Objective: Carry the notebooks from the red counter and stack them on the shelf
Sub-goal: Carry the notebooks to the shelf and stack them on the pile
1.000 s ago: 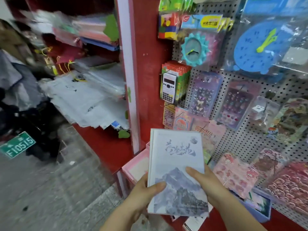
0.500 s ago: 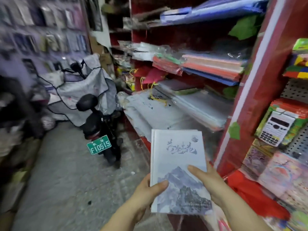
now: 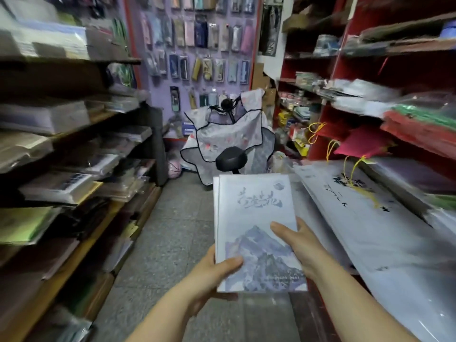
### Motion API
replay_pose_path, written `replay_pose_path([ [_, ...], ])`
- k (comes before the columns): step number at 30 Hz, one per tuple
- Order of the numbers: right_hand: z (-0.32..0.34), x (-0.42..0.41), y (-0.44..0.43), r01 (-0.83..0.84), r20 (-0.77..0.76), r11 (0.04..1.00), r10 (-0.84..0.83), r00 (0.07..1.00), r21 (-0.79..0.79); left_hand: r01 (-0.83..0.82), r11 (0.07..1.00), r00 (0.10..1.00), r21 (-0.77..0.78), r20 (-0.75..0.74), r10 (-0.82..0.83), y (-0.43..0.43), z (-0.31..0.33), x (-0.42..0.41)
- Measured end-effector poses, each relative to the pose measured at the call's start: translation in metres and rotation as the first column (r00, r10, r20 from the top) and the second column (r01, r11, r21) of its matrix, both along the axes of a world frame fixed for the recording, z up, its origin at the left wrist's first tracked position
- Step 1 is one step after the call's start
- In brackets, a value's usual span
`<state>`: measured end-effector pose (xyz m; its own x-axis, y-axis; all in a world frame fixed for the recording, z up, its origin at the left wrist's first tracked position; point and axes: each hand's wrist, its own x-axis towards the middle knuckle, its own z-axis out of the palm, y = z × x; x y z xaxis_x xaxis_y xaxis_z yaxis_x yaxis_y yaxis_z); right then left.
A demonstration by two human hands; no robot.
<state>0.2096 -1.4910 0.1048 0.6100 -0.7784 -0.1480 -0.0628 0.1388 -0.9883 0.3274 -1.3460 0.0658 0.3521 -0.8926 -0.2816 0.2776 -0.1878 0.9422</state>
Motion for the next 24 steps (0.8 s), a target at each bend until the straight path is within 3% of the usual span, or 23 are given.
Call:
replay_pose_path([
  [9, 0.031, 0.189, -0.125, -0.361, 0.006, 0.93, 0.362, 0.932, -0.072, -0.323, 0.946, 0.945, -0.035, 0.035, 0.325, -0.084, 0.021, 0.131],
  [16, 0.033, 0.324, -0.146, -0.464, 0.015, 0.885, 0.465, 0.885, -0.041, -0.486, 0.874, 0.873, -0.026, 0.035, 0.487, -0.101, 0.028, 0.237],
  [24, 0.045, 0.492, -0.153, -0.442, -0.015, 0.895, 0.442, 0.897, -0.057, -0.505, 0.863, 0.859, -0.012, 0.091, 0.504, -0.109, 0.04, 0.414],
])
